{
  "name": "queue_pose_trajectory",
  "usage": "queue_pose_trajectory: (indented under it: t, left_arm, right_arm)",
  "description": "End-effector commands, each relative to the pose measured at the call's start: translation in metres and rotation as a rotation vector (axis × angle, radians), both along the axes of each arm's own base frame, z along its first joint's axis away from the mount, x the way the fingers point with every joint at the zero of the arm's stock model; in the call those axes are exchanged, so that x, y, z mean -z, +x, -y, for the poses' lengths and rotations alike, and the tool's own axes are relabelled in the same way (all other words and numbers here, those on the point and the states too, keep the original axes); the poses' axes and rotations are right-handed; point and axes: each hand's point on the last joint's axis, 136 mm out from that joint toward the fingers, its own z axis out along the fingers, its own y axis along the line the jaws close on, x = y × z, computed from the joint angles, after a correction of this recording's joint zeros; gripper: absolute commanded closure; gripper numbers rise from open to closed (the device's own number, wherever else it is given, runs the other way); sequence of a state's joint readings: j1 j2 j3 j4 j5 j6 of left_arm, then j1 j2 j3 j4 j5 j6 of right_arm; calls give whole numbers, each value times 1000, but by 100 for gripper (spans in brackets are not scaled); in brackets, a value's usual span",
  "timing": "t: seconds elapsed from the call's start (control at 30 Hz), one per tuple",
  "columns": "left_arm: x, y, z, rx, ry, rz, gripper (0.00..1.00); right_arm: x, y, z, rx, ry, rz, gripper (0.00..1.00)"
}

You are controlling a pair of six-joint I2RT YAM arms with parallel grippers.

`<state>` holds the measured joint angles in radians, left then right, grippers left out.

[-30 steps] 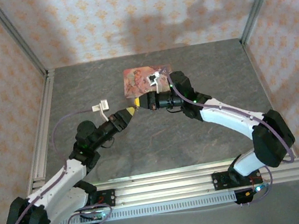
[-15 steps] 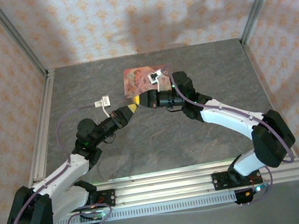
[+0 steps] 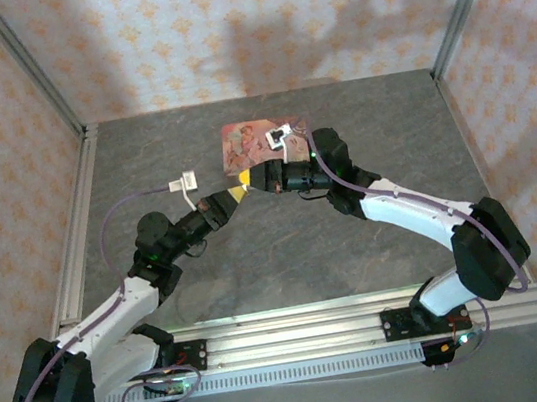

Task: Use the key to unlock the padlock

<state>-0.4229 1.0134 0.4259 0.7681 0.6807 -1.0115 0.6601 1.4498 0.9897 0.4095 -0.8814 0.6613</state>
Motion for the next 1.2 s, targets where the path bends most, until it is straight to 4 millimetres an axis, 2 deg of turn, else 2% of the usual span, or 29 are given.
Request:
queue_pose_trajectory:
  t: [0.0, 0.07, 0.1, 0.2, 0.23, 0.33, 0.47, 0.63, 0.7, 0.87, 1.03, 1.17]
  left_arm:
    - [-23, -6, -2, 5, 3, 81, 100]
    - [-20, -8, -5, -7, 28, 79, 100]
    - [-18, -8, -6, -16, 44, 75, 100]
    - [-5, -12, -12, -43, 117, 55, 100]
    - [2, -14, -15, -50, 149, 41, 100]
    - [21, -19, -23, -76, 241, 5, 100]
    - [49, -23, -31, -94, 361, -49, 100]
    - [74, -16, -33, -99, 435, -91, 100]
    - [81, -11, -32, -106, 459, -94, 100]
    - [98, 6, -30, -117, 529, -86, 100]
    - [106, 20, -26, -113, 563, -67, 100]
    - [110, 29, -21, -91, 590, -65, 100]
  right_arm:
    - [-8, -4, 1, -16, 26, 32, 100]
    - [-4, -2, 3, 3, 5, 24, 99]
    - [-2, -1, 5, 17, -11, 23, 93]
    - [7, 4, 13, 72, -99, 19, 63]
    - [12, 7, 18, 104, -144, 14, 56]
    - [27, 20, 39, 218, -258, -16, 48]
    - [60, 42, 67, 368, -364, -95, 46]
    - [115, 63, 83, 486, -599, -168, 49]
    - [130, 70, 86, 530, -707, -147, 50]
    - [152, 91, 79, 614, -871, -69, 51]
    - [176, 113, 77, 676, -941, -53, 52]
    - [190, 124, 63, 655, -938, -44, 55]
